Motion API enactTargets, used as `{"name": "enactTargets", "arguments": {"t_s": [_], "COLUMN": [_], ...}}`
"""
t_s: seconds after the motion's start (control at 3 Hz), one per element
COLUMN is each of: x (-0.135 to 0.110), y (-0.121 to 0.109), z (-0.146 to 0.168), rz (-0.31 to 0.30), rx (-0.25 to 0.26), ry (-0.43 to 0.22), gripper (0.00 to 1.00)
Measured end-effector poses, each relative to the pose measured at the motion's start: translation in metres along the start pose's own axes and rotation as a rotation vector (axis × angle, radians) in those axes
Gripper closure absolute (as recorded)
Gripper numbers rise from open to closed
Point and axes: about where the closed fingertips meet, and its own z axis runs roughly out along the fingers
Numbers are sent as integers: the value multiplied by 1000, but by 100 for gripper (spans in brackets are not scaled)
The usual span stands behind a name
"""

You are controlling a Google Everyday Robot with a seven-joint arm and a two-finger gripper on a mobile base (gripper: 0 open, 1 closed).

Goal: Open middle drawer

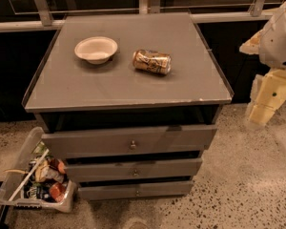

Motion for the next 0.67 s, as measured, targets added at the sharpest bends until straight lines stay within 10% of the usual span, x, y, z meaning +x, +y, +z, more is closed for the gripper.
{"name": "enactTargets", "arguments": {"t_s": [0.67], "x": [1], "y": [31], "z": [63], "rz": [-41], "rx": [-54], "ry": [-163], "gripper": [0]}}
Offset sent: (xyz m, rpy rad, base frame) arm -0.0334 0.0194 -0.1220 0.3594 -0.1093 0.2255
